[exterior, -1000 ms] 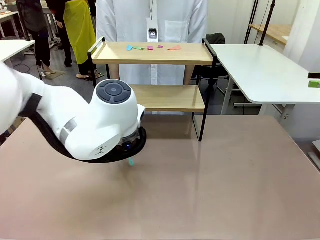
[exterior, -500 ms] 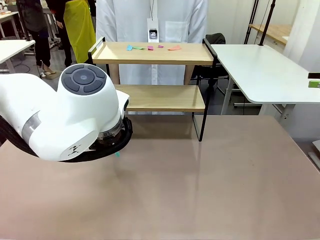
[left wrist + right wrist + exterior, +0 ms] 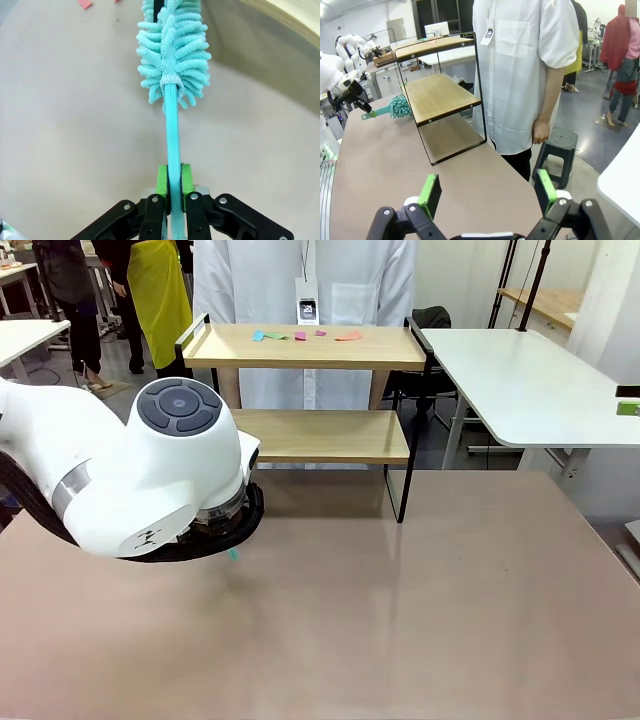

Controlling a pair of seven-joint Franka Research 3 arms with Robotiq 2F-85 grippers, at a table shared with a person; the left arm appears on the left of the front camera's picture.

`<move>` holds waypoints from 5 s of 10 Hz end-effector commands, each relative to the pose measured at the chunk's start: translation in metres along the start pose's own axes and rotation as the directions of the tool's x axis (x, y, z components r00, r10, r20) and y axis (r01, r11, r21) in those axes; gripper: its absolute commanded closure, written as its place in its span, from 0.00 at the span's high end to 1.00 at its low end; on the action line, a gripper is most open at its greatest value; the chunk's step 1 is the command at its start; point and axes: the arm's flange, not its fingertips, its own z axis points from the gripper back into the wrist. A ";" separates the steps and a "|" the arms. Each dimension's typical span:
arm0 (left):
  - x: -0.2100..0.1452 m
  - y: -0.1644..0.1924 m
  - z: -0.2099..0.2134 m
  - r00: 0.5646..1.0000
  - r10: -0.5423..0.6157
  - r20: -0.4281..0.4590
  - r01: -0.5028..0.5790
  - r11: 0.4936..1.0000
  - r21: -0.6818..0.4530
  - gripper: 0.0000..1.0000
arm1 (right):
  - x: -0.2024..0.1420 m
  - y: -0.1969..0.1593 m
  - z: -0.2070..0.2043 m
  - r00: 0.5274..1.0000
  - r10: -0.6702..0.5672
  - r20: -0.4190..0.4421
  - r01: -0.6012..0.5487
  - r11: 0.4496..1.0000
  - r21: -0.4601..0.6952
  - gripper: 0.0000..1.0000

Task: Clean the shelf.
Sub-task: Clean the specific section of the Shelf indicated by the human with the Duster.

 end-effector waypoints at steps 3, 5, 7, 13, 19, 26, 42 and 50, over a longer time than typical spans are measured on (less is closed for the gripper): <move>-0.004 0.016 0.026 0.989 -0.134 0.062 0.141 0.983 -0.118 0.13 | 0.003 0.000 -0.001 1.000 0.006 -0.001 -0.006 1.000 0.001 1.00; 0.000 0.031 0.036 0.977 -0.194 0.086 0.204 0.968 -0.143 0.13 | 0.003 0.000 -0.001 1.000 0.006 -0.001 -0.006 1.000 0.001 1.00; 0.006 0.050 0.049 0.938 -0.336 0.084 0.346 0.918 -0.194 0.13 | 0.003 0.000 -0.001 1.000 0.006 -0.001 -0.006 1.000 0.001 1.00; 0.025 0.104 0.050 0.695 -0.707 0.130 0.684 0.594 -0.423 0.13 | 0.003 0.000 -0.001 1.000 0.006 -0.001 -0.006 1.000 0.001 1.00; 0.047 0.158 0.066 0.435 -0.878 0.201 0.775 0.251 -0.580 0.13 | 0.003 0.000 -0.001 1.000 0.006 -0.001 -0.006 1.000 0.001 1.00; 0.080 0.192 0.173 0.217 -0.973 -0.077 0.932 0.230 -0.281 0.13 | 0.003 0.000 -0.001 1.000 0.006 -0.001 -0.006 1.000 0.001 1.00; 0.086 0.190 0.229 0.209 -0.965 -0.157 0.953 0.237 -0.187 0.13 | 0.003 0.000 -0.001 1.000 0.006 -0.001 -0.006 1.000 0.001 1.00; 0.086 0.190 0.229 0.209 -0.965 -0.157 0.953 0.237 -0.187 0.13 | 0.003 0.000 -0.001 1.000 0.006 -0.001 -0.006 1.000 0.001 1.00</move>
